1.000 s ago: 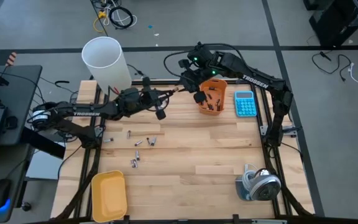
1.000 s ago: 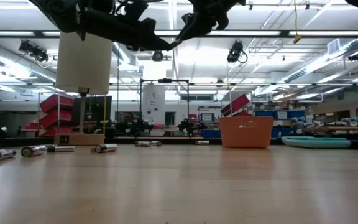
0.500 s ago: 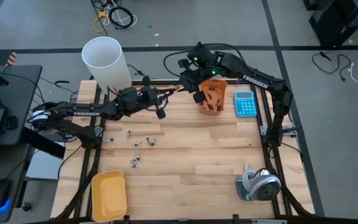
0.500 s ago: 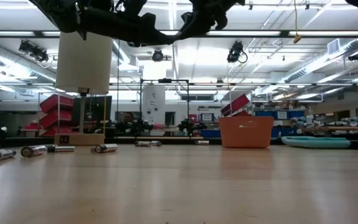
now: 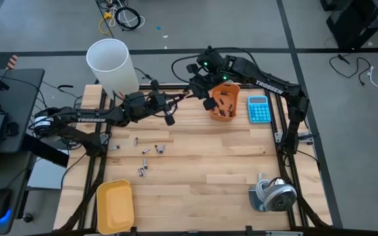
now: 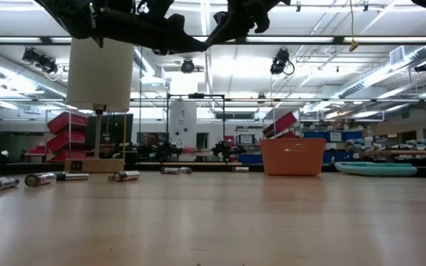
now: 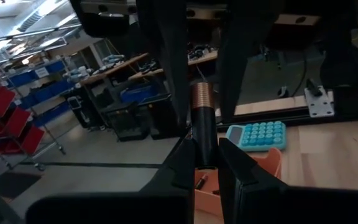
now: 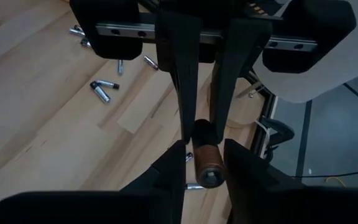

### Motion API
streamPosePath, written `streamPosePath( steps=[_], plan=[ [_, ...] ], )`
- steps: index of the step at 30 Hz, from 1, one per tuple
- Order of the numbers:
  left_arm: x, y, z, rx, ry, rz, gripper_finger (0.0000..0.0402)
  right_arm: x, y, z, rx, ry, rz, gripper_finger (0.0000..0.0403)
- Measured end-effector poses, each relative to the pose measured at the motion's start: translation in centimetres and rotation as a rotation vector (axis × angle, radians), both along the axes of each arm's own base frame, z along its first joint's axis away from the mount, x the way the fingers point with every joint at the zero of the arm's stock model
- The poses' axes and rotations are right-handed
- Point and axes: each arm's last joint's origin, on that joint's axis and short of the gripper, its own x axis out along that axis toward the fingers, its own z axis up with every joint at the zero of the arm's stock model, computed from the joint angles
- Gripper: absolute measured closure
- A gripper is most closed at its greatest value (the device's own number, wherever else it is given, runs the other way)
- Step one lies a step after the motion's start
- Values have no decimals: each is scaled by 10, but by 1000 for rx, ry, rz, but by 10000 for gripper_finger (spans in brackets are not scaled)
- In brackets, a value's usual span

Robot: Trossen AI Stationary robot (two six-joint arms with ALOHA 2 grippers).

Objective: Sort batteries
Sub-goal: Put the black battery into the orange bin

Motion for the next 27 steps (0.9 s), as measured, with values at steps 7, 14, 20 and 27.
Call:
streamPosePath(
  steps=[7, 14, 20, 27],
  plan=[
    [0, 0, 1, 3, -7, -12, 374, 0, 0, 0, 0, 2, 0, 342],
    [0, 0, 1, 1, -7, -15, 350, 0, 0, 0, 1, 1, -1, 358],
    [0, 0, -1, -33, -6, -16, 305, 0, -1, -1, -14, 11, -23, 354],
    [0, 0, -6, -52, 48, 23, 266, -6, -6, -5, -84, 109, -148, 354]
  ],
)
